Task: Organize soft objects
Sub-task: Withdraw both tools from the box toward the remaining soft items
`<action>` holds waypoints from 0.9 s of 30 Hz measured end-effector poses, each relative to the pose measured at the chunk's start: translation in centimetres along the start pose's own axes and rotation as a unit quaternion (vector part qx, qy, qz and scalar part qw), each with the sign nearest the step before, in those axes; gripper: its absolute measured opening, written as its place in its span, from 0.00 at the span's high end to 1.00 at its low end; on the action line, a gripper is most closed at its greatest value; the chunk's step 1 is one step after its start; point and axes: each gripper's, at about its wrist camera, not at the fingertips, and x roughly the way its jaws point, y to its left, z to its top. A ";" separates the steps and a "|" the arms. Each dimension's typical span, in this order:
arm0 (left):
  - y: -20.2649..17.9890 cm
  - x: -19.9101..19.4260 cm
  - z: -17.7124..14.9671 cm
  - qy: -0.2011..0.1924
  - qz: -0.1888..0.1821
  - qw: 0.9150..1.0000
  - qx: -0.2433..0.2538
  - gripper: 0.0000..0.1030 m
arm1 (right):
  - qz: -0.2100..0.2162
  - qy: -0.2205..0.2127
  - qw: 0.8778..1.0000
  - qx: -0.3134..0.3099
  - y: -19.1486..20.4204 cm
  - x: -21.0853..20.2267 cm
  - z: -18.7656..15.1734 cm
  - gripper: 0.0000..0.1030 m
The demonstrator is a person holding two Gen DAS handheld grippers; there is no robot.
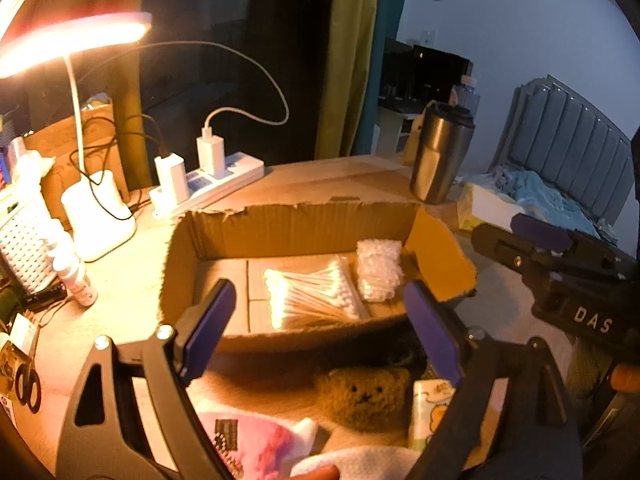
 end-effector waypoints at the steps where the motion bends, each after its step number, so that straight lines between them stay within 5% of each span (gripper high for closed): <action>1: 0.0 -0.3 -0.1 -0.002 0.000 1.000 0.000 0.15 | -0.001 -0.002 1.000 -0.001 0.2 -0.4 -0.1 0.33; 27: 1.7 -7.4 -4.0 -0.032 0.004 0.999 0.000 0.15 | -0.012 -0.019 1.000 -0.016 3.8 -6.2 -3.5 0.33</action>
